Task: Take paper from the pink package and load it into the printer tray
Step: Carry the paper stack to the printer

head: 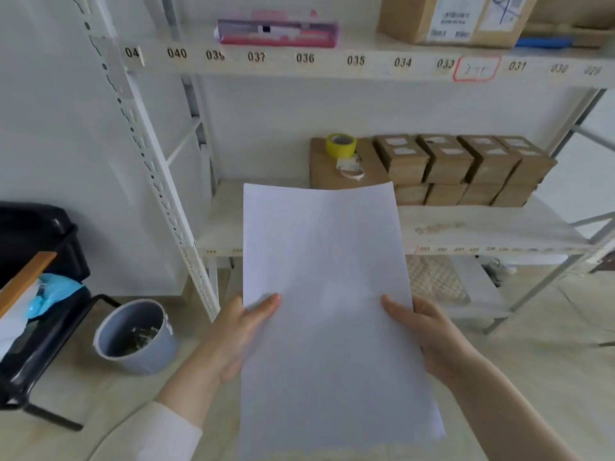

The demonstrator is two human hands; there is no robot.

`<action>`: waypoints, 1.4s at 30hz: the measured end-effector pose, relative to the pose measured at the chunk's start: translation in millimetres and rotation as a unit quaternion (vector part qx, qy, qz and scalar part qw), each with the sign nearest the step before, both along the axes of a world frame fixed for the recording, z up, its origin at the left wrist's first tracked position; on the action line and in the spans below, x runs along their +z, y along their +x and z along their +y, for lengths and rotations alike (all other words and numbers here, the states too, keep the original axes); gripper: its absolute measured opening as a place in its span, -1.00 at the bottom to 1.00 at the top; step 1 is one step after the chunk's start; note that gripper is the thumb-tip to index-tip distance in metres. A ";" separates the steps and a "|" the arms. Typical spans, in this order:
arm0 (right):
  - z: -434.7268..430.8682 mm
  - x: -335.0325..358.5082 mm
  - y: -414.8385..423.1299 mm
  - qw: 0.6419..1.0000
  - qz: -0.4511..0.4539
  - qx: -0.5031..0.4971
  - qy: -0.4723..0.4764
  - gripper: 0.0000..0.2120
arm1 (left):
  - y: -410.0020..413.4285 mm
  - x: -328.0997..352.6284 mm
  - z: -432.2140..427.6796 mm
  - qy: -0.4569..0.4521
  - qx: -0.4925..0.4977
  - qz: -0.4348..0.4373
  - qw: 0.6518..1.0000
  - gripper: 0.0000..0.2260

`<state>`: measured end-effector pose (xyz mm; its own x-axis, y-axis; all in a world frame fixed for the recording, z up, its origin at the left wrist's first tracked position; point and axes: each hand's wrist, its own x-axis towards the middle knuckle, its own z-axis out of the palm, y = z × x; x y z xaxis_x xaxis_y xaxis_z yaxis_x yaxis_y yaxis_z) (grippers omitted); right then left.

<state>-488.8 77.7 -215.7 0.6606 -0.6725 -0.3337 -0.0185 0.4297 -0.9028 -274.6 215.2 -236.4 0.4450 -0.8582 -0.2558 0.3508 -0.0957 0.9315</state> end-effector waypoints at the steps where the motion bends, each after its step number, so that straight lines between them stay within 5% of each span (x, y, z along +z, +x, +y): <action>1: 3.2 -7.1 -10.0 1.000 -0.001 -0.007 0.004 -0.70 | -10.6 -5.7 1.9 0.003 0.000 -0.001 1.000 -0.46; 5: 17.9 -33.6 -49.2 0.999 0.007 -0.033 0.015 -0.66 | -50.8 -27.7 16.5 0.035 -0.021 0.006 0.999 -0.88; 18: 76.4 -105.1 -113.0 0.991 0.107 -0.038 0.076 -0.75 | -100.5 -101.3 52.9 0.112 -0.022 0.010 0.993 -0.86; 24: 105.7 -136.0 -156.9 0.971 0.157 -0.169 0.066 -0.79 | -130.3 -122.0 38.5 0.145 -0.128 0.045 0.980 -0.87; 35: 122.3 -149.5 -337.9 0.884 0.081 -0.446 0.114 -0.86 | -311.5 -126.2 -77.0 0.167 -0.377 0.013 0.911 -0.77; 42: 123.6 -148.2 -470.1 0.814 0.041 -0.570 0.104 -0.84 | -474.7 -125.0 -144.7 0.160 -0.497 -0.017 0.853 -0.90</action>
